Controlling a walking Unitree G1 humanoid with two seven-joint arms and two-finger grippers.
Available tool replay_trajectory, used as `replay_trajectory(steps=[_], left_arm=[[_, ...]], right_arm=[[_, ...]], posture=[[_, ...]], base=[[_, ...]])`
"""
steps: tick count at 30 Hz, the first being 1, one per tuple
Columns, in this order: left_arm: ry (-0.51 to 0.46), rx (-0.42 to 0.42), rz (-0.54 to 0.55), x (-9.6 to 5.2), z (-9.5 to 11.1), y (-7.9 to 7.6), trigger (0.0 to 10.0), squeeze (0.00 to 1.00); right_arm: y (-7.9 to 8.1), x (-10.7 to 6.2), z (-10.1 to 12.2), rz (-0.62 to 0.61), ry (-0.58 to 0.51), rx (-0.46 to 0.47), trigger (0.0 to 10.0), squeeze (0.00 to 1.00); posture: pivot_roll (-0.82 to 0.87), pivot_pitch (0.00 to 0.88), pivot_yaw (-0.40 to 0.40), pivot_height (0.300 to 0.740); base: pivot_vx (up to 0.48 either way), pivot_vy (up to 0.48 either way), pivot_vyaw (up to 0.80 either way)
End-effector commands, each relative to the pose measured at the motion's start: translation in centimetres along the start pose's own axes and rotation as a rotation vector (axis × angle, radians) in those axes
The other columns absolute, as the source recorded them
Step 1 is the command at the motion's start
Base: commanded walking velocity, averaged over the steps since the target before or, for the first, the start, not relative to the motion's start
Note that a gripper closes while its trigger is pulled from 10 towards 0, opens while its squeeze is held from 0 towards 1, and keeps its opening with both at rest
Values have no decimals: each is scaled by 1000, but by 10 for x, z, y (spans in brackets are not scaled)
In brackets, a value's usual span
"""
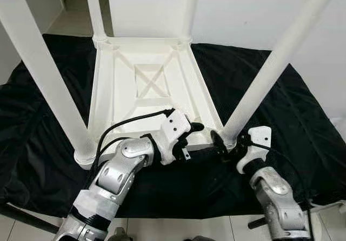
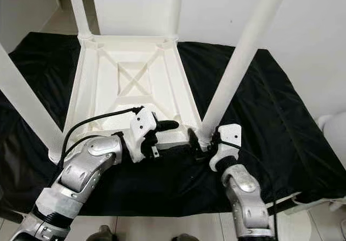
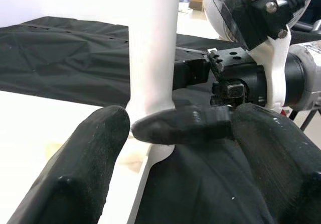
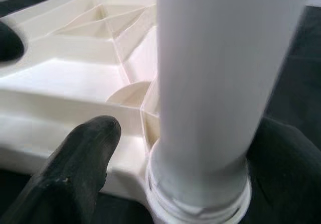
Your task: Building children table
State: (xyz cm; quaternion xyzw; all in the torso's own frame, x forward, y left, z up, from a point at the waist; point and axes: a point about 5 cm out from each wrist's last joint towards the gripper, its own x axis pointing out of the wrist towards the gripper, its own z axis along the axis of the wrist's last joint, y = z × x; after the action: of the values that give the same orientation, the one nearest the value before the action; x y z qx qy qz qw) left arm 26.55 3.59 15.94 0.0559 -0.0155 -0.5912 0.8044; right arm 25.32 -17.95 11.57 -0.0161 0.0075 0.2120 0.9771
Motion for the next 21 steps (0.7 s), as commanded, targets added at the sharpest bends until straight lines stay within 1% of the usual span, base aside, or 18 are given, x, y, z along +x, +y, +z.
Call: replay_trajectory(steps=[1,3,5,7,10,12,13,14,15,16,21], left_arm=[[0,-7,-3,3,0,0,10000,0],[0,-7,-3,3,0,0,10000,0],[-4,-7,-2,4,2,1,10000,0],[-7,-5,1,5,3,2,10000,0],[-8,-5,1,5,3,2,10000,0],[-8,-3,4,4,3,2,10000,0],[-8,-3,4,4,3,2,10000,0],[-8,-3,5,5,4,3,10000,0],[-8,-3,5,5,4,3,10000,0],[-8,-3,6,5,4,3,10000,0],[-8,-3,8,4,3,2,10000,0]], right_arm=[[-7,5,-1,75,15,-25,10000,0],[-7,5,-1,75,15,-25,10000,0],[-17,16,2,125,40,-74,10000,0],[-23,25,2,170,65,-104,10000,0],[-24,27,3,177,68,-109,10000,0],[-24,33,1,208,86,-130,10000,0],[-24,33,1,208,86,-130,10000,0],[-23,34,-1,229,99,-130,5647,0],[-23,34,-1,229,99,-130,5647,0],[-22,35,-4,249,109,-126,0,0],[-19,33,-10,287,124,-100,0,0]], posture=[[28,0,-49,740],[28,0,-49,740],[31,0,-47,740],[33,0,-47,740],[33,0,-47,740],[37,0,-48,740],[37,0,-48,740],[38,0,-49,740],[38,0,-49,740],[39,0,-50,740],[41,0,-52,740]], base=[[0,0,0],[0,0,0],[0,0,0],[0,0,0],[0,0,0],[0,0,0],[0,0,0],[0,0,0],[0,0,0],[0,0,0],[0,0,0]])
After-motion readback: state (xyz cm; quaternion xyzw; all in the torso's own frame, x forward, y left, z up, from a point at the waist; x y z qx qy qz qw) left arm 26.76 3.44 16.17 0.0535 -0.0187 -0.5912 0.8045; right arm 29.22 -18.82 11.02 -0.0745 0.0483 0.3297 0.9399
